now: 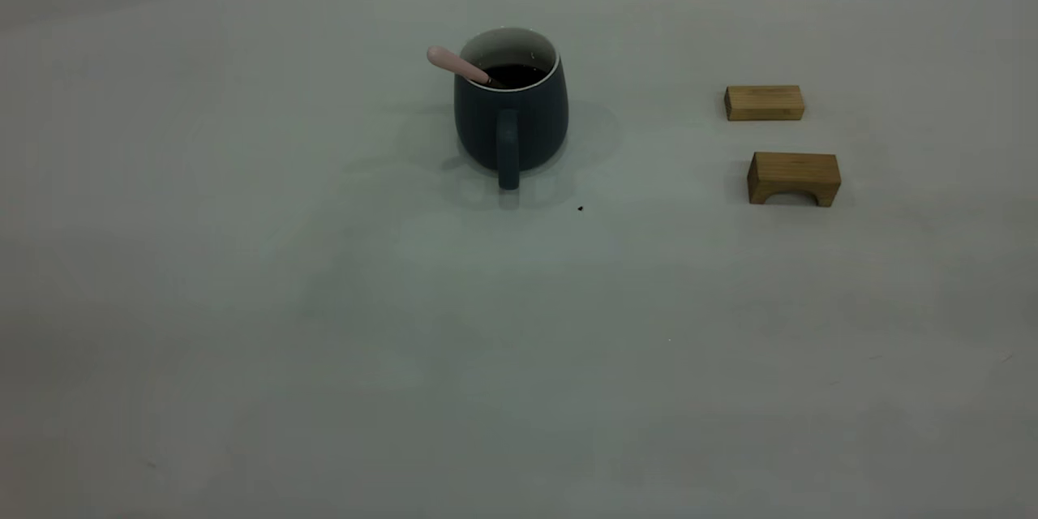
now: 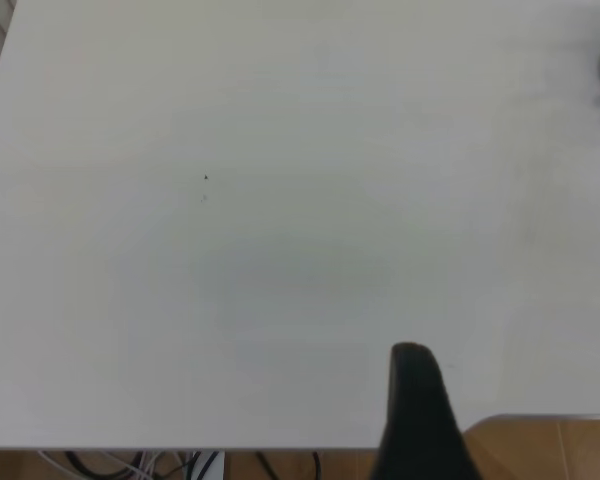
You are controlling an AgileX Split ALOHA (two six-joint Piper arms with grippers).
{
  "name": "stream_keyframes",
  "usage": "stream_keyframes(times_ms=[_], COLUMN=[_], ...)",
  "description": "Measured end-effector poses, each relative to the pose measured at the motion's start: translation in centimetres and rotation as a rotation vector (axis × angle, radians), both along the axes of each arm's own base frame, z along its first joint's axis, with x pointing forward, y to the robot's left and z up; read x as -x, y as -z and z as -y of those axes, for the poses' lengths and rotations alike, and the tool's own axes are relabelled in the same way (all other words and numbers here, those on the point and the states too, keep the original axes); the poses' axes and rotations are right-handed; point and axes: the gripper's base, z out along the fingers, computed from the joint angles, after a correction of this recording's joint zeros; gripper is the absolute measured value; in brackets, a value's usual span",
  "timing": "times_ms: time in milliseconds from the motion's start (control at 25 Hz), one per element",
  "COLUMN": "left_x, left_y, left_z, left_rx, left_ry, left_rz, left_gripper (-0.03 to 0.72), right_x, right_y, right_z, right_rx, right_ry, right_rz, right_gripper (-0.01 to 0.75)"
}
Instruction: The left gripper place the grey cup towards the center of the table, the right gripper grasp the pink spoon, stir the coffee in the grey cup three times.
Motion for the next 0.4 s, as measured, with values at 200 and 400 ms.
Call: stream_keyframes(times_ms=[200,400], left_x=[0.00,0.00], left_y=[0.00,0.00], left_z=[0.00,0.00], left_rx=[0.000,0.000], left_ry=[0.000,0.000], left_rz=[0.000,0.000], left_gripper=[0.567,0.567], right_x=[0.13,0.29], right_y=[0.00,0.01], right_z=[0.00,-0.01], right_rx=[0.000,-0.001], right_ry=[0.000,-0.001], right_rz=[0.009,0.019], right_gripper=[0.236,0.236])
